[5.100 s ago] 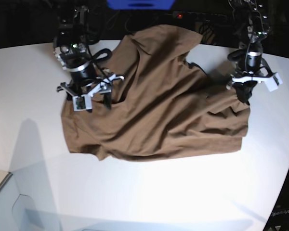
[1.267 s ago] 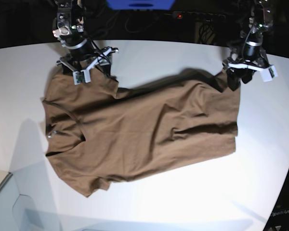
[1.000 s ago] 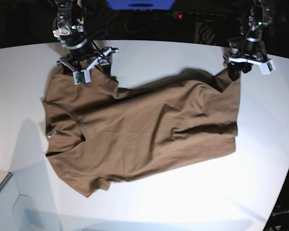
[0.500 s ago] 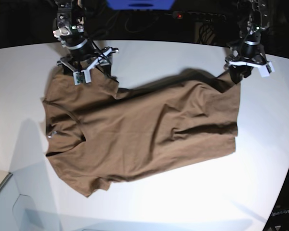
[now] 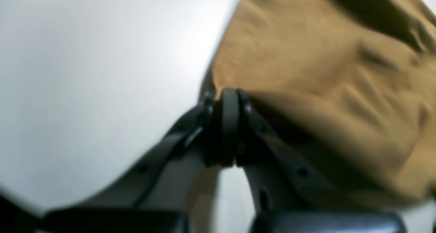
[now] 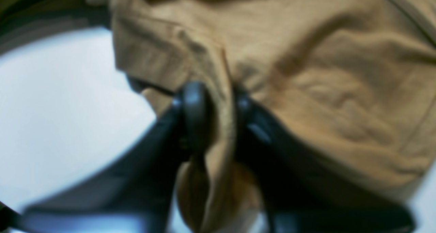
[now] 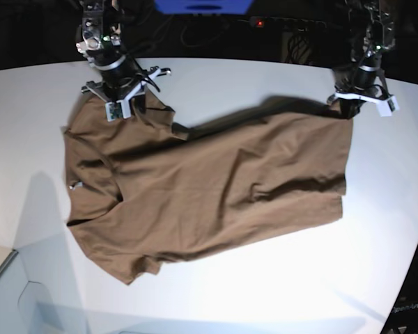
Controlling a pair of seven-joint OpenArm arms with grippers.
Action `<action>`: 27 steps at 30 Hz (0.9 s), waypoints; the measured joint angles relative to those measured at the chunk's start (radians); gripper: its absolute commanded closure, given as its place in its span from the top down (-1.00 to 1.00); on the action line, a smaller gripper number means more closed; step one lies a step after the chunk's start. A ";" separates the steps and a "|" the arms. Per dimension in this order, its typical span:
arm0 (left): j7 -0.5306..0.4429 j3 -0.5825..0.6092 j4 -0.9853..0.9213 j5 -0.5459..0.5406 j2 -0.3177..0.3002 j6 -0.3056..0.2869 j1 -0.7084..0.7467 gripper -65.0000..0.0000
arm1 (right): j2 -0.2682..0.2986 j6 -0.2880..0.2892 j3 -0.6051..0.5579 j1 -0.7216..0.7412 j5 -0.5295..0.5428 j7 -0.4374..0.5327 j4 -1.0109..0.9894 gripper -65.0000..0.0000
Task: Layout the t-shirt on the table in an organized manner, then fold the t-shirt properly
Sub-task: 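Lift the shirt with both grippers and swing it over the table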
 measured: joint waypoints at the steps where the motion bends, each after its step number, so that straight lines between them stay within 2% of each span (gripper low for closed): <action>1: 0.021 -0.018 0.018 0.006 -0.001 0.012 0.007 -1.00 | 0.000 0.000 0.000 -0.004 -0.001 -0.010 0.011 -1.00; 9: 0.032 -0.159 0.266 0.013 -0.002 0.014 0.000 -1.00 | 0.016 0.000 -0.008 -0.047 -0.003 -0.015 0.309 -1.00; 12: 0.035 -0.193 0.362 0.012 -0.002 0.016 -0.023 -1.00 | 0.016 0.001 -0.004 -0.029 0.006 0.036 0.354 -1.00; 16: 0.037 -0.232 0.425 0.009 -0.002 0.009 -0.099 -1.00 | 0.017 0.001 0.002 -0.019 0.000 0.176 0.344 -1.00; 18: 0.036 -0.246 0.433 0.011 -0.002 0.013 -0.151 -1.00 | 0.018 0.001 0.002 -0.011 -0.001 0.285 0.345 -1.00; 22: 0.038 -0.239 0.462 0.011 -0.095 0.003 -0.261 -1.00 | 0.016 0.000 0.015 0.044 -0.002 0.476 0.344 -1.00; 25: 0.026 -0.236 0.469 0.011 -0.138 0.003 -0.332 -1.00 | 0.007 0.000 0.015 0.116 -0.003 0.565 0.346 -1.00; 27: 0.039 -0.227 0.465 0.025 -0.170 0.005 -0.369 -1.00 | -0.034 -0.019 0.033 0.160 -0.004 0.590 0.346 -1.00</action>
